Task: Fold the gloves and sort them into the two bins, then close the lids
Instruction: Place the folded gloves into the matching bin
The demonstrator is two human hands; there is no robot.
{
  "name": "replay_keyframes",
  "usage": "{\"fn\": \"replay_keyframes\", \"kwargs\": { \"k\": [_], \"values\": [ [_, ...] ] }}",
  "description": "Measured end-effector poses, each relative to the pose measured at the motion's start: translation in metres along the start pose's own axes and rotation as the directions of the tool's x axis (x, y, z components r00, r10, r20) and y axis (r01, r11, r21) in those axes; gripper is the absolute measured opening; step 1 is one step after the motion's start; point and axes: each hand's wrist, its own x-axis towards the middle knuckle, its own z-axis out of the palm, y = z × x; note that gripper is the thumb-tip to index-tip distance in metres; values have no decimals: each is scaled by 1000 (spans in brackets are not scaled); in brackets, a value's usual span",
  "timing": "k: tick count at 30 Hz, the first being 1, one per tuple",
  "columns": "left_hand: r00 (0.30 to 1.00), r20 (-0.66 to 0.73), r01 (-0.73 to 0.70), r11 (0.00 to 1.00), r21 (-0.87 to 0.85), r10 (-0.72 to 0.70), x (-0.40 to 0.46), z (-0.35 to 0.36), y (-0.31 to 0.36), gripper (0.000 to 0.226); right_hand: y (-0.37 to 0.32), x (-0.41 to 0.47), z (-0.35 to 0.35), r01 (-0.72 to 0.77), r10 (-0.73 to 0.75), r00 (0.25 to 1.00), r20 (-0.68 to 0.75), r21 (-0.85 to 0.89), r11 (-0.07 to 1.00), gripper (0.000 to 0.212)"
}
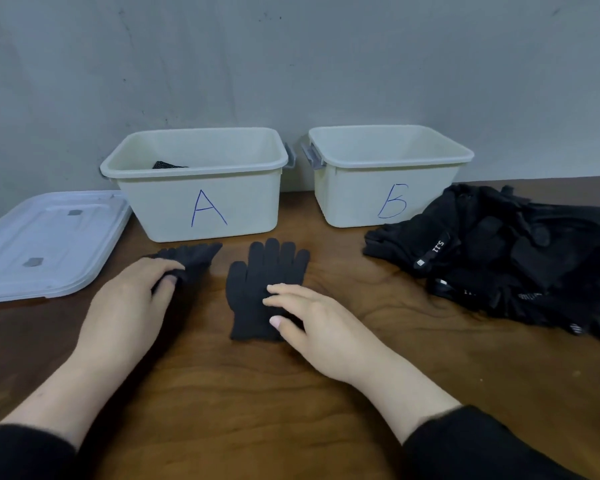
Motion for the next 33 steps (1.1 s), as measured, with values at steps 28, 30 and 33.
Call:
{"fn": "replay_keyframes", "kwargs": {
  "k": [28, 30, 33],
  "values": [
    [782, 498, -356, 924, -137, 375, -19, 68, 112, 47, 145, -33, -101, -288, 131, 952, -276, -665, 689, 21],
    [776, 514, -360, 926, -115, 365, -18, 70, 110, 49, 147, -32, -97, -284, 119, 952, -283, -667, 689, 16],
    [772, 529, -358, 929, -99, 353, -19, 72, 109, 50, 145, -31, -92, -296, 86, 939, -334, -650, 700, 11]
  ]
}}
